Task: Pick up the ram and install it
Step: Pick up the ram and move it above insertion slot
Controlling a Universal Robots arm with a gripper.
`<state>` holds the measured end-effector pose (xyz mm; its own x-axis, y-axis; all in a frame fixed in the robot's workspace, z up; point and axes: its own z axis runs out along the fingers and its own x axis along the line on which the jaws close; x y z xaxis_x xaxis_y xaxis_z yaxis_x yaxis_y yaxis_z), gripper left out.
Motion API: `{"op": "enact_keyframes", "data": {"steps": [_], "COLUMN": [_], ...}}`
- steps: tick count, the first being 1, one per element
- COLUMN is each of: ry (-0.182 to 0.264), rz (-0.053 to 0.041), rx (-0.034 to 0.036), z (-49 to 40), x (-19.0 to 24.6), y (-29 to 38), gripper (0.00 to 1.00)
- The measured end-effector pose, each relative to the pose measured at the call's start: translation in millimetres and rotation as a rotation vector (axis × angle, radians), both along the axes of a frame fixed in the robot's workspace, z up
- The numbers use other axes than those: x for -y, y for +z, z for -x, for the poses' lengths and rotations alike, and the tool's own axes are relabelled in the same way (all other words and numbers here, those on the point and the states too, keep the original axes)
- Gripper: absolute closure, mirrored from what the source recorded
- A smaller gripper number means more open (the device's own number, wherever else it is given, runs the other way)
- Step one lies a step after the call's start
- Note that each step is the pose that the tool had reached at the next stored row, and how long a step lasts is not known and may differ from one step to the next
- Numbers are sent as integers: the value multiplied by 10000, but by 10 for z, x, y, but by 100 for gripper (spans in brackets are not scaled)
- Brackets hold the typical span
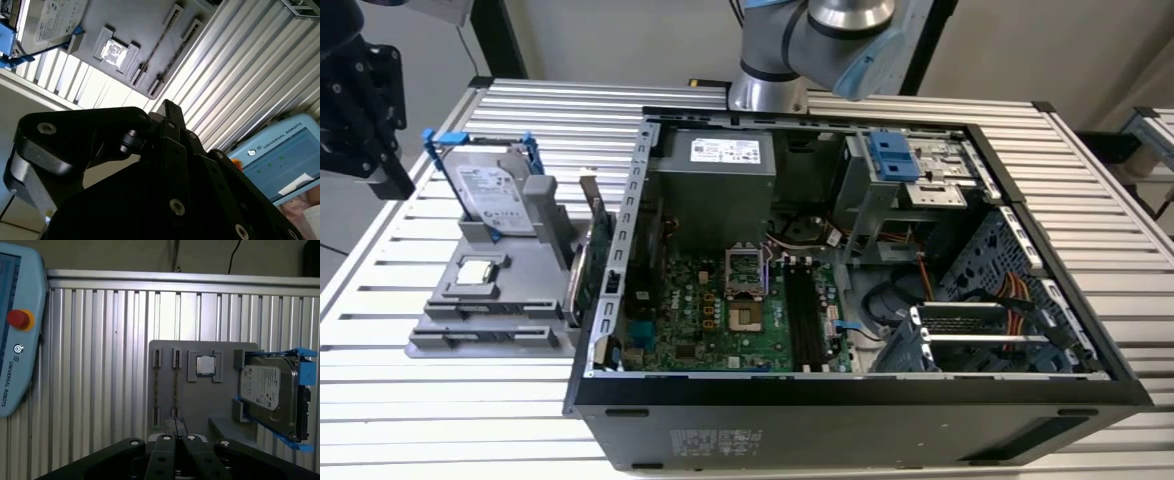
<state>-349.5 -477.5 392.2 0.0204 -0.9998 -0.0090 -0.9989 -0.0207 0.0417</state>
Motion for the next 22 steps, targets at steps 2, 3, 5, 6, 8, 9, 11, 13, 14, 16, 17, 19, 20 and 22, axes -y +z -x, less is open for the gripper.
{"op": "enact_keyframes", "data": {"steps": [2,3,5,6,8,9,11,13,14,16,17,19,20,22], "ry": [88,132,202,237,305,343,416,487,519,593,628,698,734,805], "rz": [0,-1,0,0,-1,0,0,0,-1,0,-1,-1,0,0], "rx": [0,1,0,0,1,0,0,0,1,0,1,1,1,0], "z": [0,0,0,0,0,0,0,0,0,0,0,0,0,0], "x": [0,0,0,0,0,0,0,0,0,0,0,0,0,0], "y": [0,-1,0,0,0,0,0,0,-1,0,0,-1,0,0], "gripper": [100,100,100,100,100,100,100,100,100,0,0,0,0,0]}}
